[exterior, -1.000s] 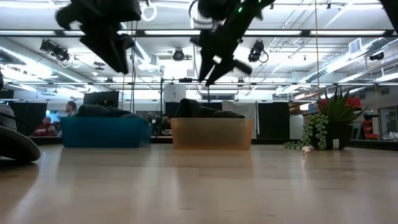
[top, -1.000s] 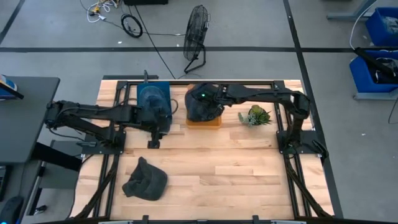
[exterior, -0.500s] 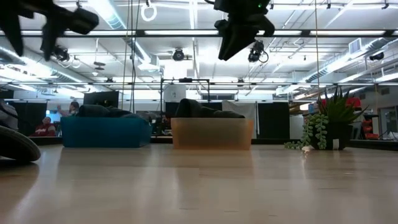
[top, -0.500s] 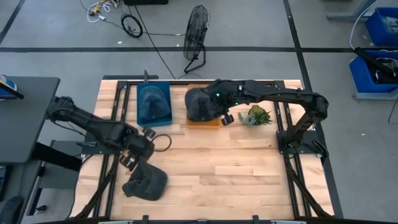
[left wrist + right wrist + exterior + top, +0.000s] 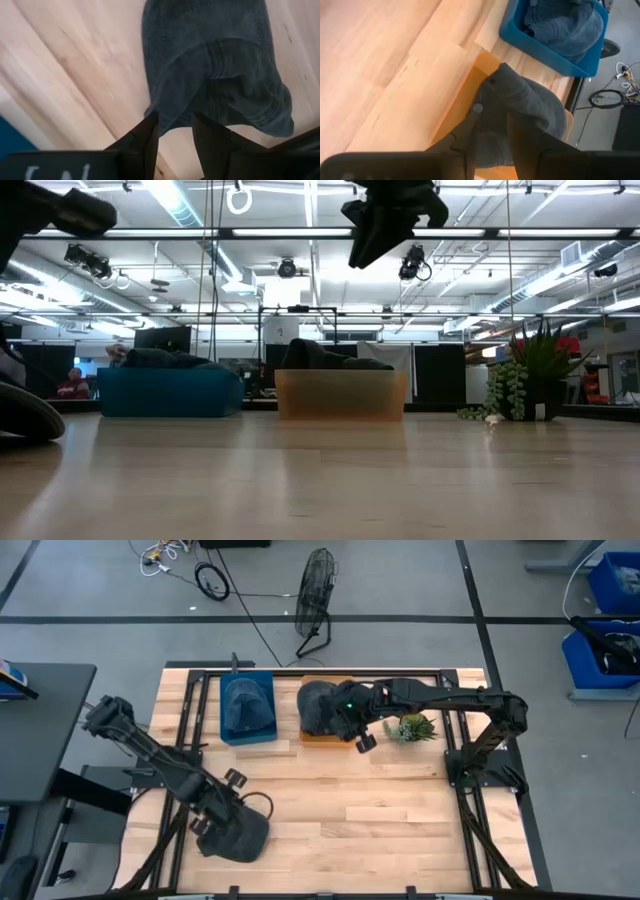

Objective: Pick & Place hat
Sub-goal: Put the black cap into the orange bin

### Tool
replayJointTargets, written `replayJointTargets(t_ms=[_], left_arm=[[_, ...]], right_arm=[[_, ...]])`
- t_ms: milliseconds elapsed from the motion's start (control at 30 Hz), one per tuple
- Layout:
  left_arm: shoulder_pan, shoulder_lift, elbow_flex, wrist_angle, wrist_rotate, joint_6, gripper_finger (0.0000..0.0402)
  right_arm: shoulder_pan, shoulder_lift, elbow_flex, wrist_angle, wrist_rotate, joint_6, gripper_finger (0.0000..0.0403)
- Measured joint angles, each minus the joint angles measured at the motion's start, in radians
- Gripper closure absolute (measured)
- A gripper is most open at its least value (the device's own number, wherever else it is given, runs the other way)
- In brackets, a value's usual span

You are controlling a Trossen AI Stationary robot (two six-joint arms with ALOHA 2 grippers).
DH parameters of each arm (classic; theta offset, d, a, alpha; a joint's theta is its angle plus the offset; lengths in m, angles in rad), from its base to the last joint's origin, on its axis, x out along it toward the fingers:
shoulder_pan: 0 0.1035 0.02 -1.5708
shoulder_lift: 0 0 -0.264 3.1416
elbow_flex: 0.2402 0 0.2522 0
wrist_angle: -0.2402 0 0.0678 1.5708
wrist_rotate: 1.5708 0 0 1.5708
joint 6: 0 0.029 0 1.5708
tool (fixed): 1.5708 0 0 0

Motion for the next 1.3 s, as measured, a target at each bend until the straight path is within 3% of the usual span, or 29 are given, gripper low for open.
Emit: replayJointTargets(t_ms=[233, 500, 767, 1067, 1300], left_arm=[[-0.044, 0.127, 0.0, 0.083, 0.0, -0.03, 0.0284], [-0.014, 0.239, 0.0, 0.094, -0.009, -0.206, 0.0259], [-0.029, 0.27, 0.0, 0.061, 0.009, -0.107, 0.0206], [-0.05, 0.27, 0.015, -0.052, 0.059, -0.09, 0.0209], [-0.05, 0.269, -0.093, 0.263, 0.071, -0.098, 0.0215]], right_arm=[[0.016, 0.0, 0.0, 0.016, 0.0, 0.0, 0.0298], [0.02, 0.0, 0.0, 0.024, 0.0, 0.0, 0.0298], [0.02, 0.0, 0.0, 0.057, 0.0, 0.0, 0.0298], [0.02, 0.0, 0.0, 0.058, 0.0, 0.0, 0.0298], [0.02, 0.001, 0.0, 0.056, 0.0, 0.0, 0.0298]])
